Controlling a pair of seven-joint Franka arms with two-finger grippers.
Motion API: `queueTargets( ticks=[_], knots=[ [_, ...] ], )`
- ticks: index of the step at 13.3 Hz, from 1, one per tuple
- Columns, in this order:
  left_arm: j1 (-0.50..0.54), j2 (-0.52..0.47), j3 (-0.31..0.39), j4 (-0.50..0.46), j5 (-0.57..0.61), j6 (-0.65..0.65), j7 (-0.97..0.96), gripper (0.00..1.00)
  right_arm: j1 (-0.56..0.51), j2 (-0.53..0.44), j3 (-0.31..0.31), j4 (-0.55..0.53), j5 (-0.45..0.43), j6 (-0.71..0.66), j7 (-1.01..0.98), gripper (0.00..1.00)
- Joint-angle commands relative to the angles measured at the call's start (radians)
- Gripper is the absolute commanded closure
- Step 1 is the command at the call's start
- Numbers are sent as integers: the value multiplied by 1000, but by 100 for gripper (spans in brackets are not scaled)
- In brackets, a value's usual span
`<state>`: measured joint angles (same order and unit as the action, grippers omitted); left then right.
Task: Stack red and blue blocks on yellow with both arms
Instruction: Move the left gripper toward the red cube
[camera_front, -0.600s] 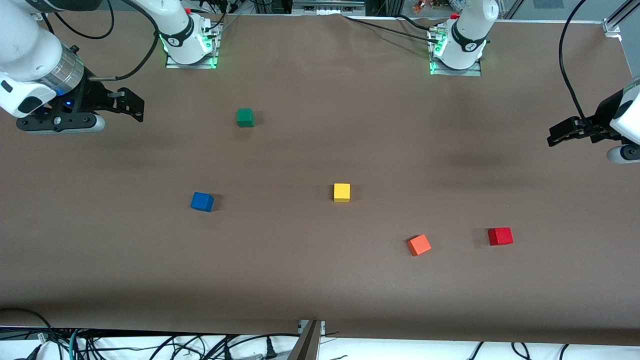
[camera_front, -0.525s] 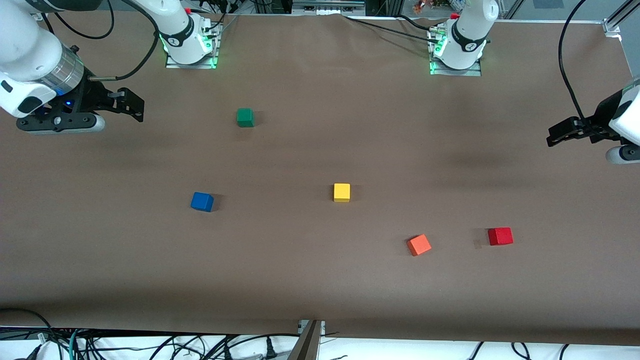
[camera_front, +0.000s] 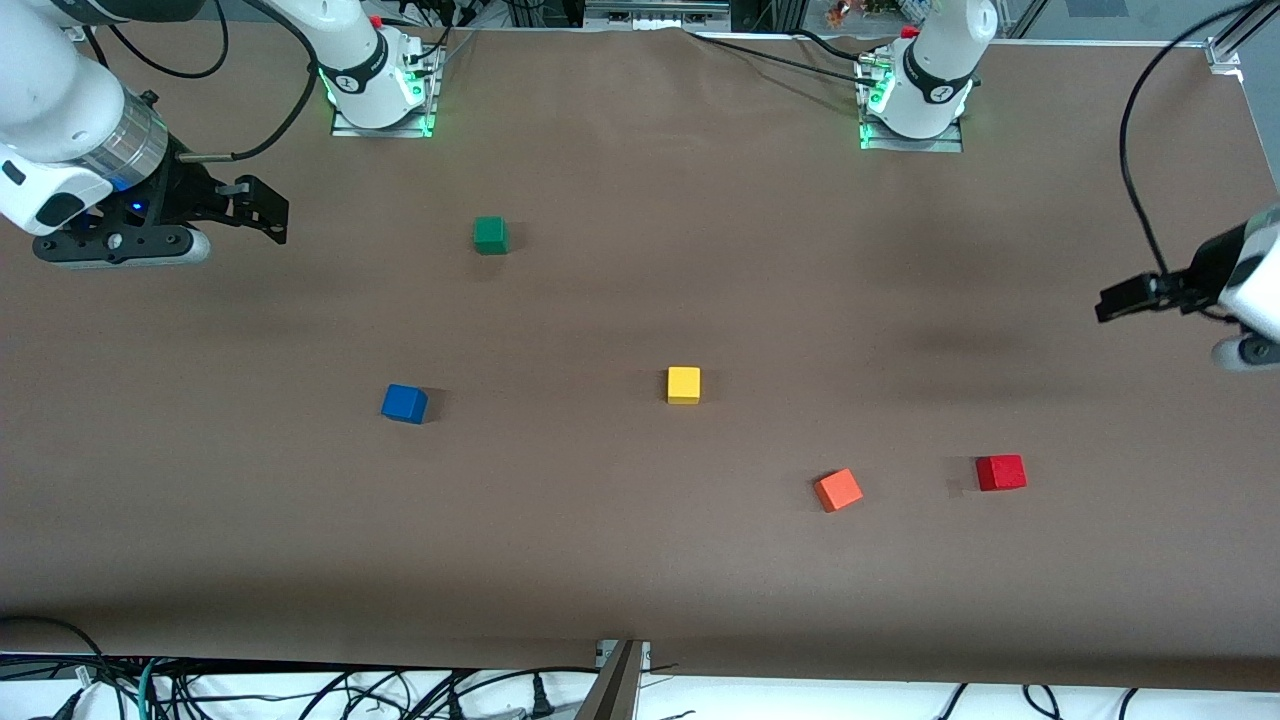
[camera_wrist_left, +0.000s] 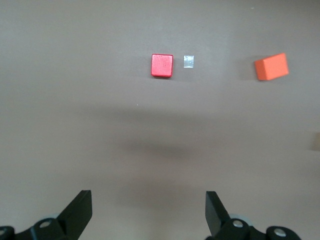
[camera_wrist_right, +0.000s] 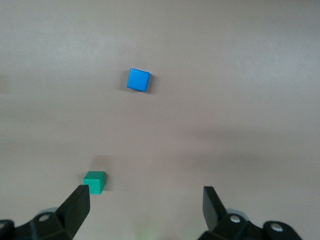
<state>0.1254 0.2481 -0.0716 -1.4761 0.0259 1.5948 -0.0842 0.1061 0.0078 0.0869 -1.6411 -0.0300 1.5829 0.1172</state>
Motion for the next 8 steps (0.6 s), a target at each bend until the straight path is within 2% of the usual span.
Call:
queueTargets(
  ticks=[1, 4, 5, 8],
  knots=[
    [-6, 146, -2, 59, 3, 116, 12, 0, -13, -5, 13, 9, 2, -6, 6, 0],
    [-9, 264, -5, 49, 11, 262, 14, 0, -13, -3, 13, 7, 2, -6, 6, 0],
    [-4, 325, -5, 37, 8, 333, 14, 0, -13, -3, 13, 9, 2, -6, 6, 0],
    [5, 419, -7, -16, 12, 535, 18, 0, -13, -3, 13, 7, 2, -8, 6, 0]
  ],
)
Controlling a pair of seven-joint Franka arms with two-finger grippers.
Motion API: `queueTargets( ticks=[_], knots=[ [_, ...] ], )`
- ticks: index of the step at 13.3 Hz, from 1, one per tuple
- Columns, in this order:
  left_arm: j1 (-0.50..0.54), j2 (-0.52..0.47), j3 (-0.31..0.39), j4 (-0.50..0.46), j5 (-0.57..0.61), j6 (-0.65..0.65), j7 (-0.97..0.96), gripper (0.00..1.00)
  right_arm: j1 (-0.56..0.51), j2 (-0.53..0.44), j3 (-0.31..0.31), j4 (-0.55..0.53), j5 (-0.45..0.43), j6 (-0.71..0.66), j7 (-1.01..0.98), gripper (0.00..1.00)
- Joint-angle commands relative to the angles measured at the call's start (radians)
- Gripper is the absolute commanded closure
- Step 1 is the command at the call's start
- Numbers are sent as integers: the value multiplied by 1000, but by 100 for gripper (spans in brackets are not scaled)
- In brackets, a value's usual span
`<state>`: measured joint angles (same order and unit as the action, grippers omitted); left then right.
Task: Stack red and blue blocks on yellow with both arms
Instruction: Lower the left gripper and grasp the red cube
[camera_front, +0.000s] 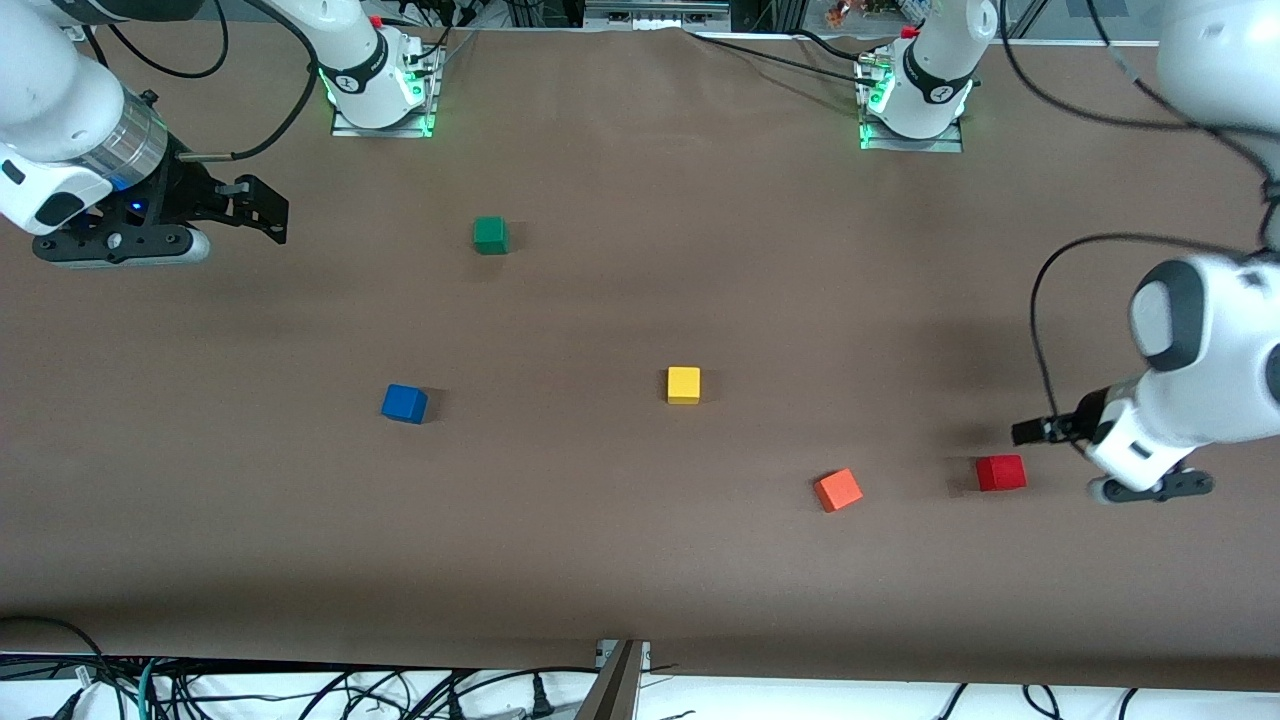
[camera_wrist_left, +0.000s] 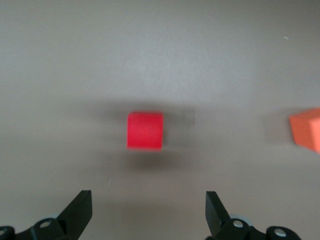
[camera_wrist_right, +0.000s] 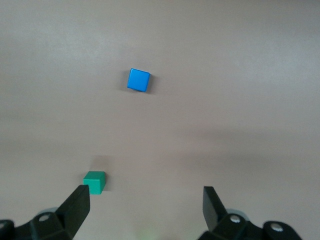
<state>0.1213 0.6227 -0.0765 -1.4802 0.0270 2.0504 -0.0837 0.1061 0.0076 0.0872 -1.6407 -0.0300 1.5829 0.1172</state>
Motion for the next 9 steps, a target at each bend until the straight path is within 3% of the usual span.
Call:
queueTargets(
  ticks=[1, 6, 8, 9],
  knots=[
    [9, 64, 0, -34, 11, 140, 31, 0, -13, -3, 13, 8, 2, -7, 5, 0],
    [9, 120, 0, -127, 13, 345, 48, 0, -13, -5, 13, 8, 2, -7, 5, 0],
    [14, 121, 0, -135, 11, 364, 84, 0, -13, -5, 13, 8, 2, -7, 5, 0],
    [17, 121, 0, -135, 11, 364, 90, 33, -13, -5, 13, 8, 2, -7, 5, 0]
  ],
)
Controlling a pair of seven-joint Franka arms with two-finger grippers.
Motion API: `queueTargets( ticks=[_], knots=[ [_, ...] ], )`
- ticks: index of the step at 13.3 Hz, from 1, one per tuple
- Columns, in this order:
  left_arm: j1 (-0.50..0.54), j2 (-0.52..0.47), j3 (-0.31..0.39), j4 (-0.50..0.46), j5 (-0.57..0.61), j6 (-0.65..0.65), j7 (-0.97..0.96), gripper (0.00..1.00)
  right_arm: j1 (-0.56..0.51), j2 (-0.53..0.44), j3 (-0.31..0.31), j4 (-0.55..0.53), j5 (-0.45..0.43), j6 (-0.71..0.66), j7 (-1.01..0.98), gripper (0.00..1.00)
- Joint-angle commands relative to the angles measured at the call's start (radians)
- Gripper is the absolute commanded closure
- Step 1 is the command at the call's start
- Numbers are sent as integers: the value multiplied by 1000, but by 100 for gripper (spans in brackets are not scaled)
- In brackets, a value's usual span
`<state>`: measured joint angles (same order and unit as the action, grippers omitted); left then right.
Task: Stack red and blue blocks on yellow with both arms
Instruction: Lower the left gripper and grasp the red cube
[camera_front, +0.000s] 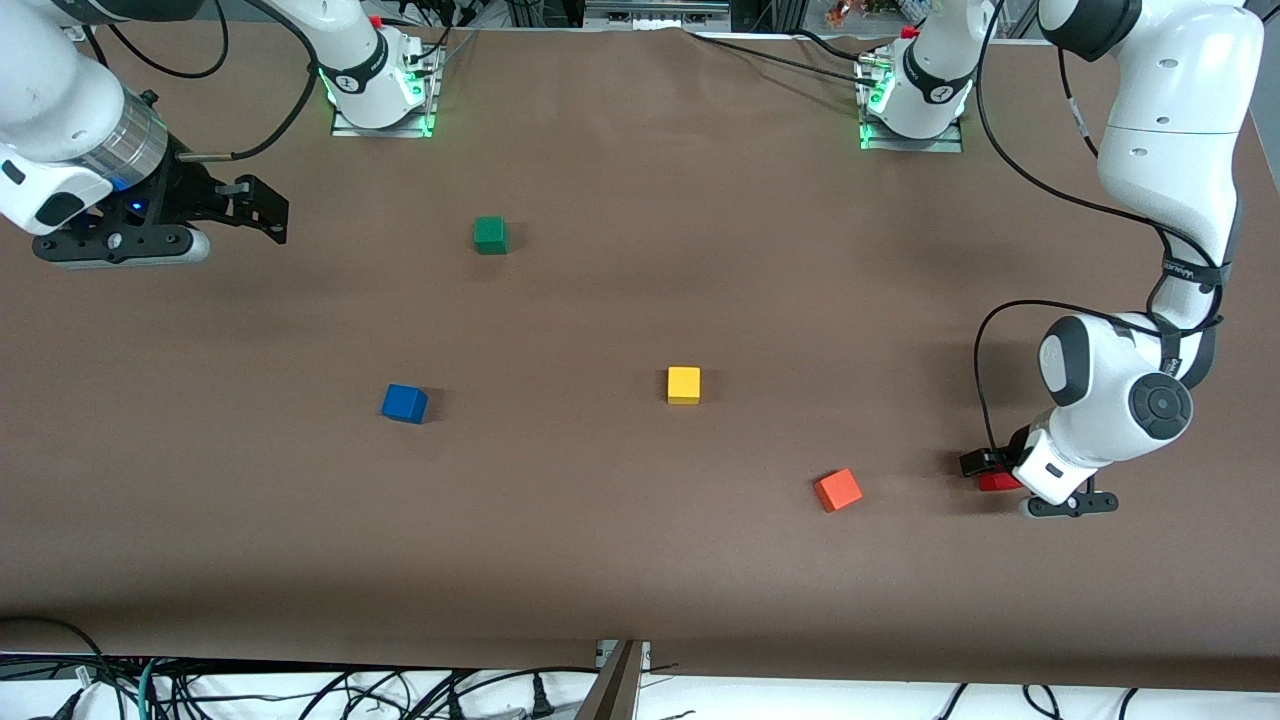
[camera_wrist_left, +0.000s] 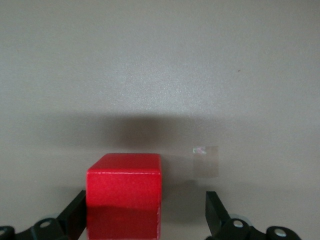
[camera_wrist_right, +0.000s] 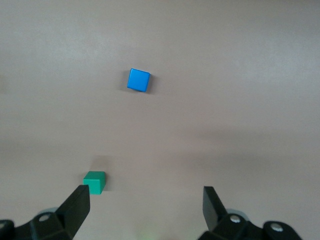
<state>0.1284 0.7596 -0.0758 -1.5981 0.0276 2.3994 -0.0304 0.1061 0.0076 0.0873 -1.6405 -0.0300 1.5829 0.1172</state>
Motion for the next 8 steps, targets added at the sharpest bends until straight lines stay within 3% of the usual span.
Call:
queueTargets(
  ticks=[1, 2, 3, 6, 8],
  knots=[
    [16, -16, -1, -17, 11, 15, 37, 70, -13, -3, 12, 8, 2, -8, 5, 0],
    [19, -17, -1, -16, 11, 15, 37, 95, -13, -4, 12, 8, 2, -9, 5, 0],
    [20, -19, -1, -13, 11, 11, 35, 100, -13, -3, 12, 8, 2, -9, 5, 0],
    [-1, -45, -10, 18, 5, 0, 15, 100, -13, -4, 12, 8, 2, -9, 5, 0],
    [-77, -71, -10, 65, -3, -63, 4, 100, -13, -3, 12, 8, 2, -9, 5, 0]
  ],
)
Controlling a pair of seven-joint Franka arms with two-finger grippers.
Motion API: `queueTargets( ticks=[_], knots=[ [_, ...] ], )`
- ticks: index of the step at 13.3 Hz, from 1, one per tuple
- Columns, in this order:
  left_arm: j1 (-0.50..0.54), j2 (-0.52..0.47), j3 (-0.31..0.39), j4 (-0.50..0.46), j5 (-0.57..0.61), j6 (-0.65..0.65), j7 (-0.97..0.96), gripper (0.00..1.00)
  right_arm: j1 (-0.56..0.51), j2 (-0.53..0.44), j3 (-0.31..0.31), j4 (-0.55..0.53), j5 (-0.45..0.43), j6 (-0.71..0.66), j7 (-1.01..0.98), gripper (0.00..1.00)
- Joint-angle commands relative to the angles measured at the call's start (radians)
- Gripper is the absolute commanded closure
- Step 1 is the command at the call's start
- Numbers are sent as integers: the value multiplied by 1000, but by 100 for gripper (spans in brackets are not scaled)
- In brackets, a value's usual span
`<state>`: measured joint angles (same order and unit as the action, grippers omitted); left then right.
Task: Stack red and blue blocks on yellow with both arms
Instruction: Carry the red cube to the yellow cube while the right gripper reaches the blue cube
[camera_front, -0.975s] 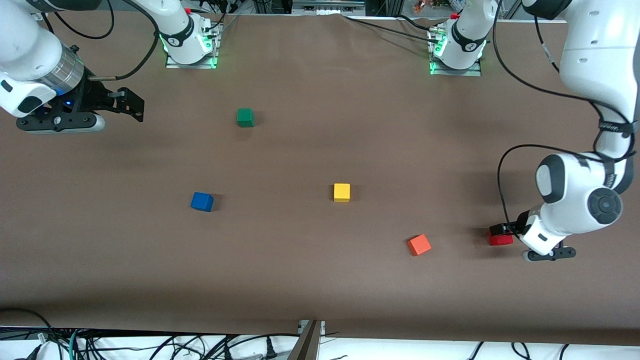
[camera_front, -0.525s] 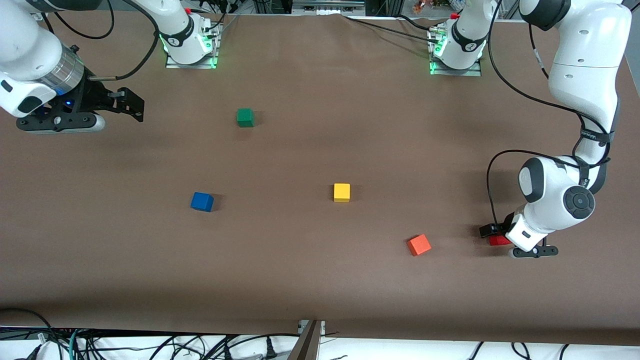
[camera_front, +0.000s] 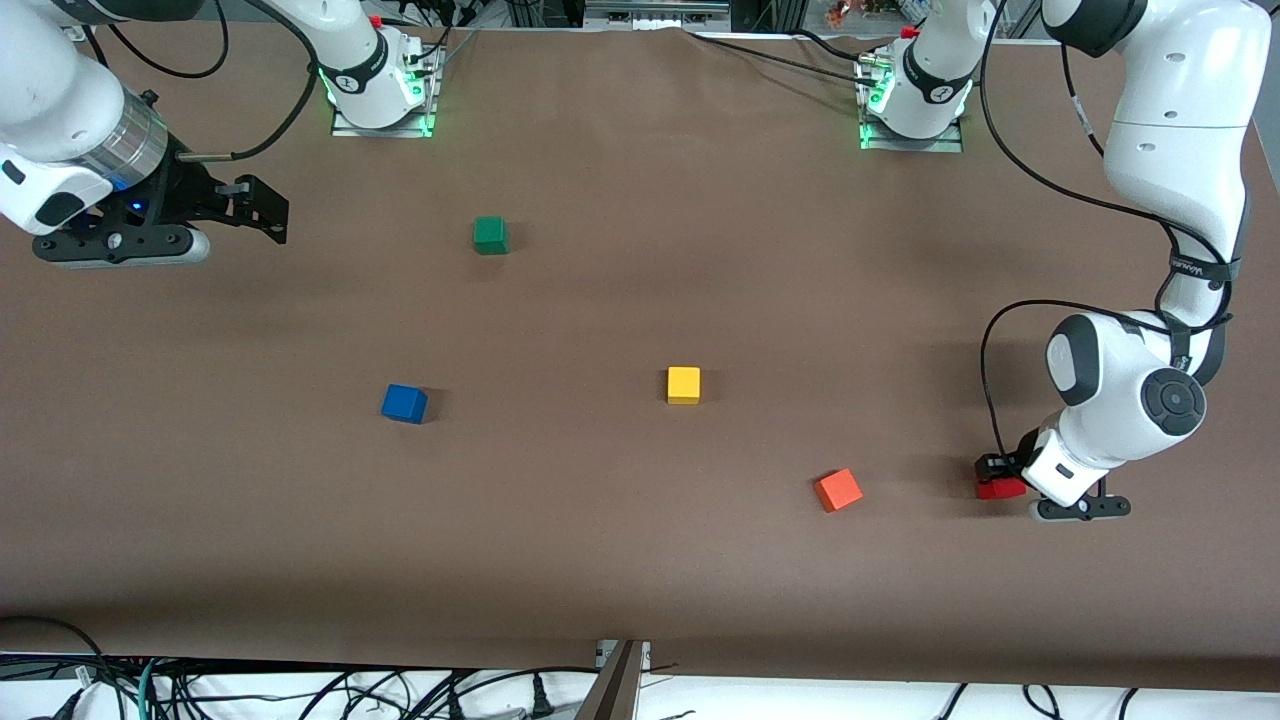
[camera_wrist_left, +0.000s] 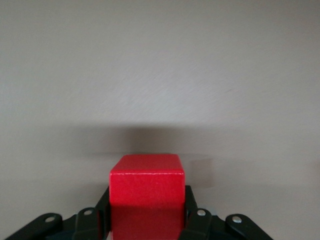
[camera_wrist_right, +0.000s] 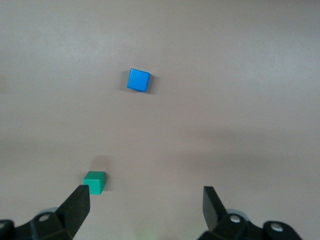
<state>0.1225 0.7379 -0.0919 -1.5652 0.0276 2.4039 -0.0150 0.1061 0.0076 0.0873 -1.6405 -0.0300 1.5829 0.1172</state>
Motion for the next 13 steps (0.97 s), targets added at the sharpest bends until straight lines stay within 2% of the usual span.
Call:
queueTargets(
  ticks=[1, 3, 5, 7, 13],
  knots=[
    [-110, -52, 6, 75, -3, -121, -43, 100, -13, -3, 12, 8, 2, -9, 5, 0],
    [-212, -52, 7, 167, -5, -237, -152, 100, -13, -3, 14, 8, 4, -1, 5, 0],
    [-320, -43, 8, 226, 5, -296, -293, 100, -11, 12, 14, 24, 13, 43, 4, 0],
    [-412, -28, 8, 226, 5, -296, -324, 100, -13, 22, 12, 36, 13, 46, 5, 0],
    [-592, 15, 14, 228, 2, -298, -488, 100, -3, 179, 12, 64, -7, 48, 7, 0]
  ],
)
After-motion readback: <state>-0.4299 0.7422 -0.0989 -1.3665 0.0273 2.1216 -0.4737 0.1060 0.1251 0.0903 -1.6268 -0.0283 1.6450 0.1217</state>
